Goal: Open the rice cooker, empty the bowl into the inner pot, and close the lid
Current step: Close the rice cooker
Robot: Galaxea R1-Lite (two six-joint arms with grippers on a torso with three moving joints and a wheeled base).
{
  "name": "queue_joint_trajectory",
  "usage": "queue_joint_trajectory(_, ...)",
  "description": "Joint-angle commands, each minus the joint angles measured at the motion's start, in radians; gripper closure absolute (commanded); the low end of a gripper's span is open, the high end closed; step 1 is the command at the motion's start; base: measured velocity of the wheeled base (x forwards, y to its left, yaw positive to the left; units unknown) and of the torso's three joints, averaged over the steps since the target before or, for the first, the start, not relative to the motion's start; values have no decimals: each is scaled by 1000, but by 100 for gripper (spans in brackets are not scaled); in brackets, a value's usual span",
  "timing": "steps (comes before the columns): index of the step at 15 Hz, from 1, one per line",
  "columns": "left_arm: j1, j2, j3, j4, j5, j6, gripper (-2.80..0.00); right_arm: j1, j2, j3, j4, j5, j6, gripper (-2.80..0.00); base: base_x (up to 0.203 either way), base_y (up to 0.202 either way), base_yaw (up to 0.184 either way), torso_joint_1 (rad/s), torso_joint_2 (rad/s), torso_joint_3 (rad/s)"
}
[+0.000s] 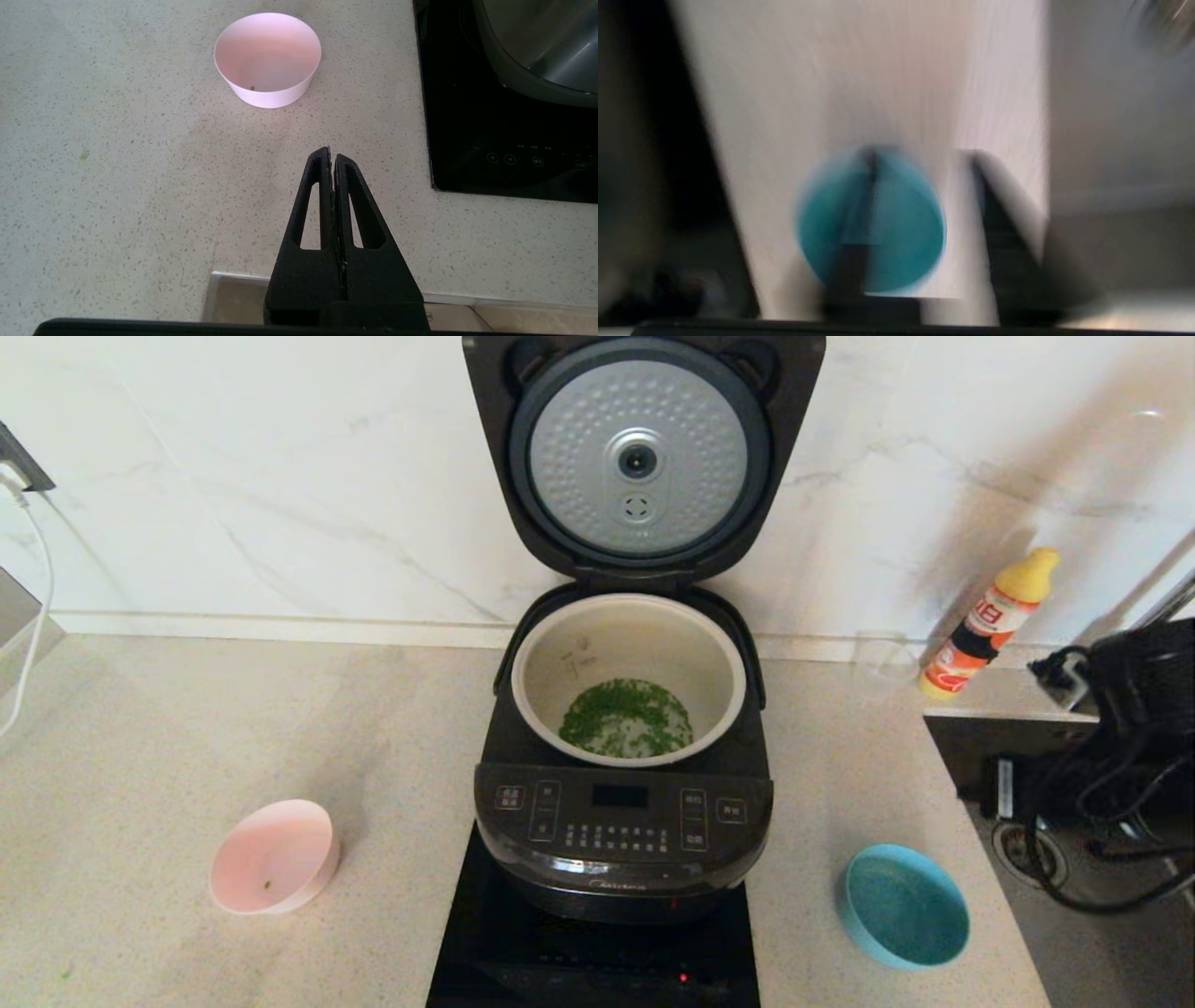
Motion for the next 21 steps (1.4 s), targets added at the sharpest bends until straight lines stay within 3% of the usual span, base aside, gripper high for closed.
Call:
queue_joint_trajectory(1, 0, 0, 0, 1, 1, 1, 0, 8, -109, -90, -9, -102, -40, 0, 0, 0, 0, 0, 0, 0)
queue_joint_trajectory(5, 0, 0, 0, 2, 2, 0, 0, 70, -342, -71, -11, -166, -129, 0, 0, 0, 0, 0, 0, 0)
queue_joint_trajectory(8, 0, 0, 0, 1, 2, 1, 0, 99, -549, 16, -11, -314, -306, 0, 0, 0, 0, 0, 0, 0)
queue_joint_trajectory(10, 0, 0, 0, 2, 0, 0, 0, 101, -667, 80, 2, -428, -382, 0, 0, 0, 0, 0, 0, 0)
queue_joint_trajectory(12, 0, 0, 0, 1, 0, 0, 0, 48, -748, 145, 22, -517, -434, 0, 0, 0, 0, 0, 0, 0)
queue_joint_trajectory(14, 0, 0, 0, 1, 1, 0, 0, -36, -836, 227, 27, -533, -451, 0, 0, 0, 0, 0, 0, 0)
queue_joint_trajectory(19, 0, 0, 0, 1, 0, 1, 0, -127, -1090, 578, 24, -515, -449, 0, 0, 0, 0, 0, 0, 0)
queue_joint_trajectory(21, 0, 0, 0, 1, 0, 1, 0, -134, -1216, 693, 20, -450, -448, 0, 0, 0, 0, 0, 0, 0)
